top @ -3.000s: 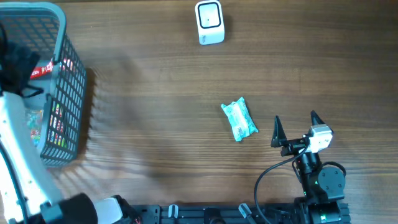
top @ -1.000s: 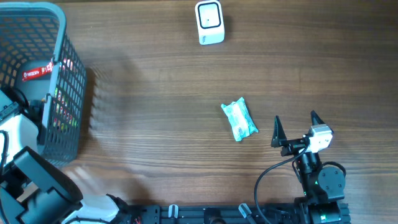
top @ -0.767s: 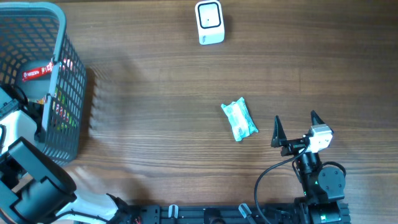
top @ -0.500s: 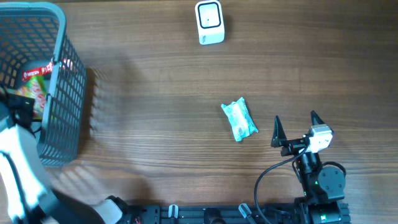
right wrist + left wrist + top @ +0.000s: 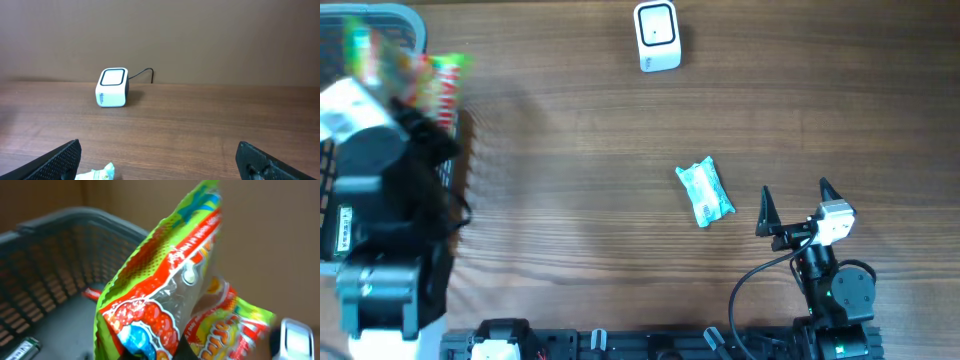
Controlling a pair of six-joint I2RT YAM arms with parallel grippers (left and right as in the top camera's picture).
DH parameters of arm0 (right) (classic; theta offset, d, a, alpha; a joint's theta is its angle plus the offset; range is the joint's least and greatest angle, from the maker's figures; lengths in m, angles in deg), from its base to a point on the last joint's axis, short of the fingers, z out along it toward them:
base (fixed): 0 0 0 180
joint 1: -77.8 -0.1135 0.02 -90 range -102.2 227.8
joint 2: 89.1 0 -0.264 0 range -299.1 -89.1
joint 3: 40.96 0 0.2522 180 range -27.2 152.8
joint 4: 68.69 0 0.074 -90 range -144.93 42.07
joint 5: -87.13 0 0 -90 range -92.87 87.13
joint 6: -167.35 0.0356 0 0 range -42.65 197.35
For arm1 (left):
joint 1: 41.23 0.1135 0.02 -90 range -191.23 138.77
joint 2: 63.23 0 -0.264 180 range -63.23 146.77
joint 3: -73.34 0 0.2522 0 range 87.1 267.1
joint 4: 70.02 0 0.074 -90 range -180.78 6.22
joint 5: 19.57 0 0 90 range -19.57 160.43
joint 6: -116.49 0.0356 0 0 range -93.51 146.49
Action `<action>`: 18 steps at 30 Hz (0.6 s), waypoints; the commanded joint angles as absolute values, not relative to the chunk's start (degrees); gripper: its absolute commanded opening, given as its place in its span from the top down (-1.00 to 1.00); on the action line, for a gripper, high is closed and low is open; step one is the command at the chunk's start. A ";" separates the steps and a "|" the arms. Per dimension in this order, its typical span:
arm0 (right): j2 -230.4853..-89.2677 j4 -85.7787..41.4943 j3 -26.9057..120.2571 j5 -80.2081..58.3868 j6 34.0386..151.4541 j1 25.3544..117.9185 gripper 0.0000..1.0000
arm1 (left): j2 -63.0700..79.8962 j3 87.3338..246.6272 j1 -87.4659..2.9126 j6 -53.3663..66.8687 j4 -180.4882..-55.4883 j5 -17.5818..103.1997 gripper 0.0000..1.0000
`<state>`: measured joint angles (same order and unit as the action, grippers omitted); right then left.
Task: Scan the item barcode
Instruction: 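Carry the gummy bag to the scanner face with the left gripper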
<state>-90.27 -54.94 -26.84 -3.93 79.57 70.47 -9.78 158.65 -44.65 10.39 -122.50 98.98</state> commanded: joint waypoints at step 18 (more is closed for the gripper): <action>-90.12 -55.24 -26.91 -3.84 78.85 70.38 -0.99 | 53.21 159.48 -84.89 7.61 -133.58 133.30 0.92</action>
<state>-90.27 -54.94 -26.84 -3.93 79.57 70.47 52.66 159.05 -82.85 8.77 -133.78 130.26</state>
